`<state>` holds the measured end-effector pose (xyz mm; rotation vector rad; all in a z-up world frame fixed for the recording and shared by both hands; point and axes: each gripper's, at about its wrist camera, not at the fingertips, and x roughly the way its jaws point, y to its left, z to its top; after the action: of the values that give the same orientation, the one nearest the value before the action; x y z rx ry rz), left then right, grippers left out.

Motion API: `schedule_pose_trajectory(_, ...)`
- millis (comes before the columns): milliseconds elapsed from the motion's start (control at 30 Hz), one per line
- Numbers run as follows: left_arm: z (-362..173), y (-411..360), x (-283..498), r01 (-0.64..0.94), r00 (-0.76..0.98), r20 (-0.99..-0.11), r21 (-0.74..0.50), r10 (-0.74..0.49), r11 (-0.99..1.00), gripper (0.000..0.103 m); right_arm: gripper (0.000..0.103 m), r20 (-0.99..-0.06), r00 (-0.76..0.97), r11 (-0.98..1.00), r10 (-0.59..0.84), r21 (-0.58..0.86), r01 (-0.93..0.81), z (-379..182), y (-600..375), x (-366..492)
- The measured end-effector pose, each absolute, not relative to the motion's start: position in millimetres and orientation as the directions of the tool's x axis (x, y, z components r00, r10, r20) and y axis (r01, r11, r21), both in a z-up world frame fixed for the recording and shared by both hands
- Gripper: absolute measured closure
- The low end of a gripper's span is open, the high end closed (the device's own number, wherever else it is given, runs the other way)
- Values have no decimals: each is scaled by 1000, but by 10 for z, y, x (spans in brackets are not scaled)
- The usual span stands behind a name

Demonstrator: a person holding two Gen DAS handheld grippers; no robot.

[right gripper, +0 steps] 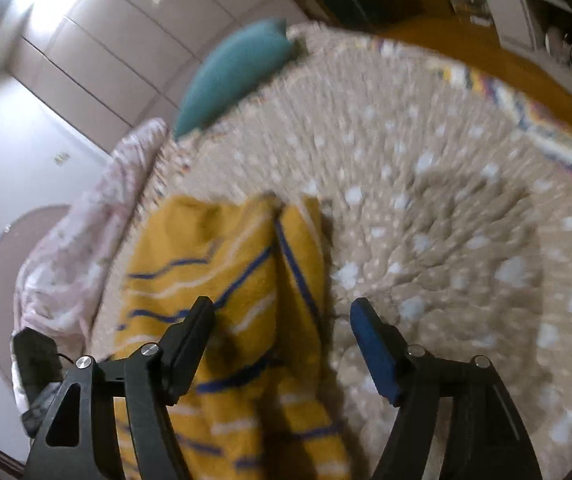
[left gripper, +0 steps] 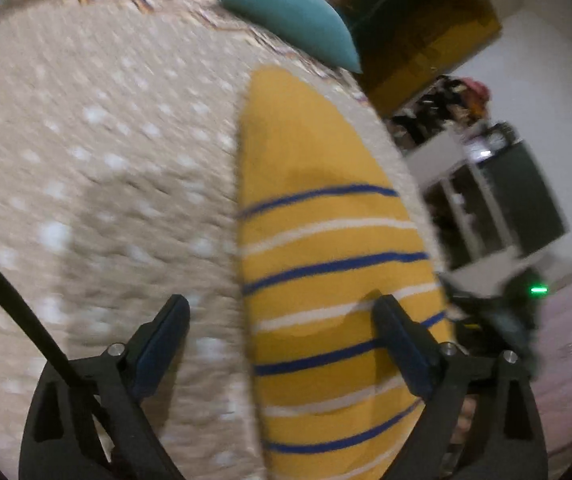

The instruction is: Fold small clothes

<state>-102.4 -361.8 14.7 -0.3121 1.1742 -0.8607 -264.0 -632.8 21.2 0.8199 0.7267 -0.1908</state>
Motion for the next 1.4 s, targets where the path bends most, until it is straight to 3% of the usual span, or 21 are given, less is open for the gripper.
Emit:
schedule_pose_trajectory(67, 91, -3724, -1040, 414, 38, -646, -684, -762, 601, 10, 28, -646, 749, 679, 148, 617, 398, 116, -6309, -2518)
schedule_pose_trajectory(133, 114, -3832, -1114, 455, 26, -669, -654, -743, 604, 18, 59, -608, 765, 652, 213, 671, 352, 103, -6283, -2437)
schedule_pose_trajectory(200, 231, -3852, -1172, 492, 47, -683, -619, -729, 612, 44, 69, -586, 771, 628, 249, 704, 332, 139, -6235, -2375)
schedule_pose_trajectory(267, 436, -3766, -1152, 499, 57, -667, -626, -743, 599, 60, 71, -582, 777, 664, 238, 682, 307, 302, -6099, -2307)
schedule_pose_trajectory(300, 534, -3718, -1141, 505, 64, -661, -625, -748, 596, 60, 72, -570, 787, 681, 237, 675, 284, 420, -6018, -2292)
schedule_pose_trajectory(467, 1131, -3516, -1196, 593, 165, -663, -525, -730, 611, 60, 75, -479, 853, 741, 209, 647, 182, 899, -5751, -2376)
schedule_pose_trajectory(567, 1085, -3557, -1311, 633, 200, -712, -430, -673, 644, 57, 76, -472, 866, 759, 165, 622, 194, 907, -5719, -2469)
schedule_pose_trajectory(633, 798, -3588, -1379, 626, 205, -775, -366, -598, 688, 54, 77, -520, 843, 754, 136, 607, 253, 744, -5744, -2455)
schedule_pose_trajectory(700, 368, -3672, -1429, 592, 234, -841, -276, -488, 758, 39, 78, -659, 752, 775, -4, 473, 419, 477, -5815, -2451)
schedule_pose_trajectory(767, 296, -3538, -1459, 572, 290, -790, -310, -540, 760, 35, 78, -748, 662, 753, -44, 411, 515, 249, -5909, -2492)
schedule_pose_trajectory(800, 307, -3506, -1440, 563, 268, -791, -335, -550, 756, 35, 78, -749, 662, 723, -19, 448, 527, 187, -5977, -2590)
schedule_pose_trajectory(900, 457, -3291, -1377, 513, 218, -767, -436, -604, 739, 35, 76, -691, 723, 697, -10, 513, 500, 334, -6030, -2872)
schedule_pose_trajectory(967, 582, -3170, -1439, 509, 257, -748, -433, -612, 744, 35, 72, -653, 757, 715, 5, 531, 454, 499, -5978, -2956)
schedule_pose_trajectory(1067, 722, -2998, -1598, 508, 297, -735, -420, -610, 752, 35, 56, -612, 789, 751, 56, 546, 370, 638, -5821, -2903)
schedule_pose_trajectory(1133, 746, -2959, -1655, 511, 306, -739, -404, -600, 758, 35, 55, -617, 782, 769, 84, 539, 343, 602, -5681, -2827)
schedule_pose_trajectory(1167, 772, -2947, -1707, 523, 309, -743, -388, -593, 759, 35, 56, -625, 773, 776, 108, 539, 327, 556, -5569, -2818)
schedule_pose_trajectory(1200, 801, -2934, -1707, 530, 313, -745, -378, -589, 759, 35, 81, -633, 761, 780, 143, 546, 307, 488, -5473, -2789)
schedule_pose_trajectory(1233, 817, -2943, -1726, 541, 320, -745, -363, -585, 759, 35, 97, -645, 745, 784, 169, 546, 294, 432, -5372, -2769)
schedule_pose_trajectory(1400, 899, -3161, -1821, 581, 320, -734, -347, -599, 736, 35, 98, -659, 734, 769, 163, 551, 324, 231, -5203, -3093)
